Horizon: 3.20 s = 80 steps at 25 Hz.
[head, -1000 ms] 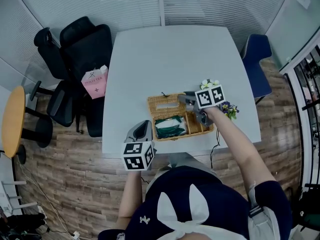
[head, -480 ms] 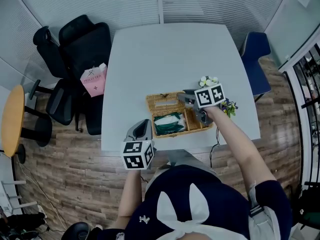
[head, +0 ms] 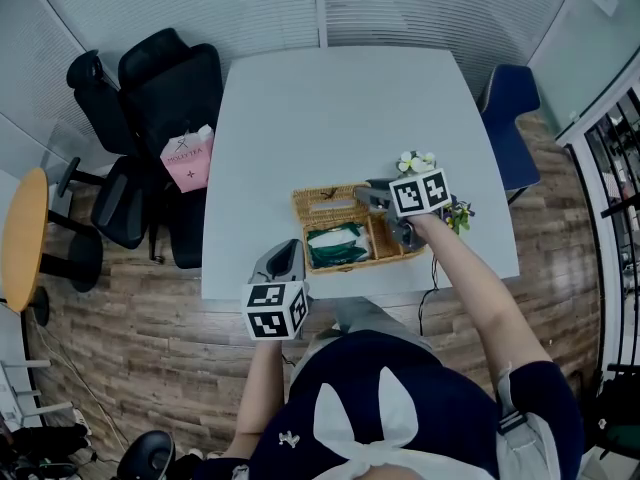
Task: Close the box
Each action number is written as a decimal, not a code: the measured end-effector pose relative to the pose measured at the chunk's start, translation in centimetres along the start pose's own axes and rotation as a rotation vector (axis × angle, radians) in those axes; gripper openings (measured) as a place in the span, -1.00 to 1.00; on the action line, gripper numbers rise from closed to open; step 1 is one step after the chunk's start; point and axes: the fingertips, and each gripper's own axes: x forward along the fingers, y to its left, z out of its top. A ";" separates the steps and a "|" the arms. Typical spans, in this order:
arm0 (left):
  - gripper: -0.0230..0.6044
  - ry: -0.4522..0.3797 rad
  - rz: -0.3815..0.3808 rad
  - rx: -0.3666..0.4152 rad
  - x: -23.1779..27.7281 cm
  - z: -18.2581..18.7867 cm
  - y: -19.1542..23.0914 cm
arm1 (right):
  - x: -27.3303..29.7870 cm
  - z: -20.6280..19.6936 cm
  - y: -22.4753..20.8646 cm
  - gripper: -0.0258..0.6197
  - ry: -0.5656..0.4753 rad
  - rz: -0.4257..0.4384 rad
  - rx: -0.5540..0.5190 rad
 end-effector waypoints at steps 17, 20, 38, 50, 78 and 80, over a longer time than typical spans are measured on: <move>-0.85 0.010 -0.008 0.006 -0.7 -0.8 -0.6 | -0.6 -0.6 0.7 -0.43 -0.017 -0.022 -0.028; -0.85 0.011 -0.013 0.008 -0.8 -0.8 -0.8 | -0.8 -0.7 0.8 -0.43 -0.020 -0.029 -0.044; -0.85 0.024 -0.015 -0.015 -1.9 -2.4 -1.4 | -1.4 -2.2 1.7 -0.41 -0.032 -0.043 -0.123; -0.85 0.031 -0.009 -0.023 -2.7 -3.7 -2.3 | -2.4 -4.0 2.7 -0.39 -0.030 -0.035 -0.213; -0.85 0.039 -0.012 -0.013 -3.4 -4.6 -3.4 | -3.4 -9.1 4.1 -0.33 0.047 -0.069 -0.414; -0.85 0.040 -0.012 -0.013 -3.5 -4.7 -3.4 | -3.4 -9.4 4.1 -0.33 0.051 -0.072 -0.426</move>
